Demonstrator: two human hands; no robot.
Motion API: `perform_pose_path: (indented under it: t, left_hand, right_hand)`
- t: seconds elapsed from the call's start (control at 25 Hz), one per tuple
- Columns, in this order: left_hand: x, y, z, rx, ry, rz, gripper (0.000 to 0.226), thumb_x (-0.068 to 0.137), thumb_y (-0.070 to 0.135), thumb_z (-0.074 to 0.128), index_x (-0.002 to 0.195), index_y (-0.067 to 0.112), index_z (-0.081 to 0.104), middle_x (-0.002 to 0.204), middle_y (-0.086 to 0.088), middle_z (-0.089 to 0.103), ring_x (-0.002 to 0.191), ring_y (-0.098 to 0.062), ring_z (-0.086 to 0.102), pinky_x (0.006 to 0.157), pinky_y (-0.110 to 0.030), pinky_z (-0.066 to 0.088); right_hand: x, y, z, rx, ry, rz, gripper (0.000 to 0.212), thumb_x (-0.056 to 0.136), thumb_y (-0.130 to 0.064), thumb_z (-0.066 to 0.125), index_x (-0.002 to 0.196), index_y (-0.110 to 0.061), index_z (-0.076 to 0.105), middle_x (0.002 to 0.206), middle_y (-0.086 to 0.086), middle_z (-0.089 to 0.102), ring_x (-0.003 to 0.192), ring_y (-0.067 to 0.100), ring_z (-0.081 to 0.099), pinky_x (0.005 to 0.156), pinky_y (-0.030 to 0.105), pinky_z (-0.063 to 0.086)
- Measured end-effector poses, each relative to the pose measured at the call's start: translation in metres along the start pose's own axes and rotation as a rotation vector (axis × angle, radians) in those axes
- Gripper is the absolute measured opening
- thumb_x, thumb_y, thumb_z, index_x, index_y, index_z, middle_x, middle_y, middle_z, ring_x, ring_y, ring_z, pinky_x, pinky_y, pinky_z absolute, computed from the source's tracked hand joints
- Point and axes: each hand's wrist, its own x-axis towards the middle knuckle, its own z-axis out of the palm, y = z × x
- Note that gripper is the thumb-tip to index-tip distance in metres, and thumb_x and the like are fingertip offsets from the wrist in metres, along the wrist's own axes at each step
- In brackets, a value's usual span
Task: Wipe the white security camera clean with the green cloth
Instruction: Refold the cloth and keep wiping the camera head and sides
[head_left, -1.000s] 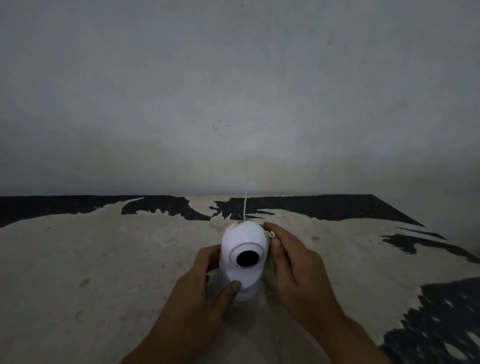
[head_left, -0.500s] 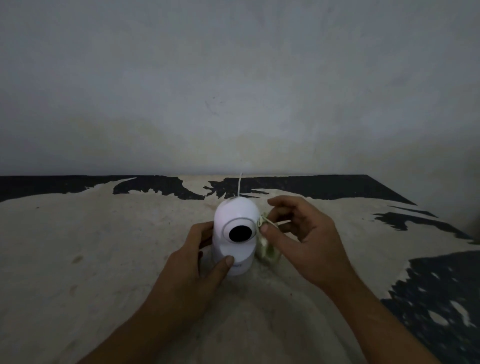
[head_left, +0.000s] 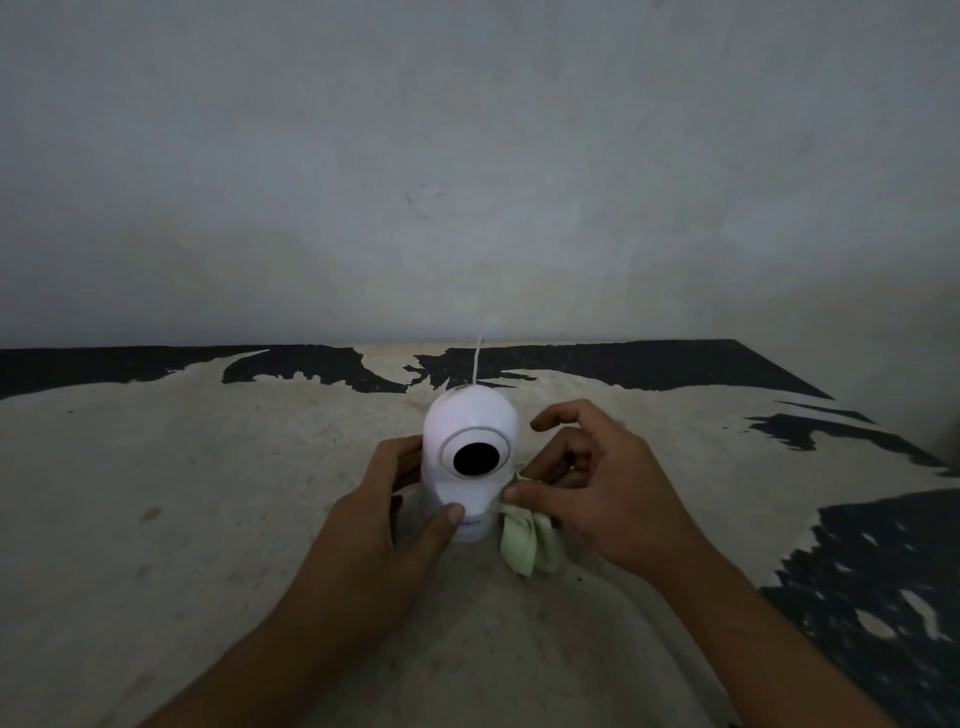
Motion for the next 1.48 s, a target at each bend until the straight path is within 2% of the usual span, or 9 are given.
perform_pose_path:
  t: [0.24,0.32,0.56,0.68,0.84,1.0,1.2,1.28,1.48]
  left_hand:
    - [0.0,0.001,0.0,-0.024,-0.012,-0.016,0.058,0.073,0.043,0.06,0.124,0.037,0.032,0.106,0.039,0.036,0.1,0.012,0.041,0.092,-0.02,0.036]
    - [0.0,0.002,-0.001,-0.028,-0.016,-0.005,0.061,0.069,0.049,0.056,0.124,0.038,0.032,0.108,0.038,0.038,0.099,0.014,0.042,0.092,-0.02,0.036]
    - [-0.001,0.001,0.0,-0.031,-0.002,-0.003,0.056,0.076,0.038,0.062,0.123,0.036,0.034,0.111,0.033,0.043,0.097,0.023,0.038,0.085,-0.008,0.033]
    - [-0.001,0.001,0.0,-0.029,0.001,-0.008,0.055,0.076,0.039,0.062,0.123,0.037,0.033,0.112,0.033,0.042,0.099,0.02,0.039,0.09,-0.014,0.036]
    - [-0.001,0.002,-0.001,-0.025,0.004,-0.024,0.057,0.076,0.039,0.062,0.125,0.035,0.032,0.117,0.027,0.042,0.109,0.005,0.042,0.096,-0.023,0.036]
    - [-0.001,0.003,-0.001,-0.028,-0.003,-0.042,0.056,0.077,0.039,0.061,0.125,0.036,0.032,0.117,0.028,0.041,0.109,0.005,0.042,0.097,-0.025,0.037]
    - [-0.002,0.004,-0.002,-0.032,-0.012,-0.057,0.055,0.077,0.04,0.061,0.123,0.04,0.031,0.107,0.039,0.037,0.102,0.01,0.041,0.095,-0.022,0.036]
    - [-0.001,0.004,-0.002,-0.028,-0.016,-0.062,0.054,0.077,0.04,0.061,0.121,0.042,0.03,0.105,0.041,0.035,0.095,0.015,0.042,0.094,-0.021,0.037]
    - [-0.001,0.005,-0.002,-0.034,-0.006,-0.074,0.056,0.076,0.04,0.062,0.122,0.04,0.031,0.111,0.034,0.039,0.107,0.004,0.042,0.098,-0.026,0.038]
  right_hand:
    - [-0.001,-0.012,0.005,-0.004,0.034,0.056,0.059,0.059,-0.02,0.09,0.105,-0.025,0.052,0.068,0.005,0.071,0.054,0.009,0.065,0.053,0.02,0.053]
    - [-0.003,-0.014,0.017,-0.071,0.018,0.102,0.064,0.058,-0.027,0.09,0.106,-0.026,0.048,0.065,0.003,0.069,0.054,0.005,0.064,0.051,0.016,0.05]
    - [0.002,-0.017,0.01,-0.116,0.092,0.203,0.066,0.055,-0.031,0.091,0.102,-0.025,0.045,0.06,0.001,0.067,0.047,0.0,0.059,0.043,0.012,0.042]
    - [0.0,-0.018,0.013,-0.124,0.077,0.189,0.065,0.056,-0.03,0.091,0.102,-0.027,0.044,0.061,0.002,0.068,0.048,0.0,0.059,0.042,0.011,0.042]
    - [-0.001,-0.017,0.017,-0.129,-0.015,0.155,0.057,0.06,-0.027,0.089,0.101,-0.027,0.049,0.067,0.0,0.069,0.054,0.001,0.062,0.045,0.01,0.044]
    - [0.005,-0.01,-0.002,0.103,0.04,0.086,0.047,0.061,-0.01,0.088,0.096,-0.02,0.059,0.078,0.003,0.07,0.066,0.011,0.066,0.062,0.023,0.055]
    - [0.006,-0.005,0.005,0.338,0.181,-0.044,0.034,0.065,0.002,0.082,0.093,-0.009,0.066,0.082,0.003,0.071,0.076,0.01,0.068,0.068,0.018,0.054]
    - [0.007,-0.001,0.006,0.34,0.169,-0.026,0.032,0.064,-0.001,0.083,0.091,-0.01,0.067,0.082,0.002,0.072,0.077,0.01,0.069,0.069,0.018,0.054]
    - [0.004,0.006,0.006,0.162,0.02,0.004,0.04,0.061,-0.01,0.087,0.094,-0.017,0.065,0.085,-0.001,0.07,0.079,0.013,0.069,0.071,0.025,0.057]
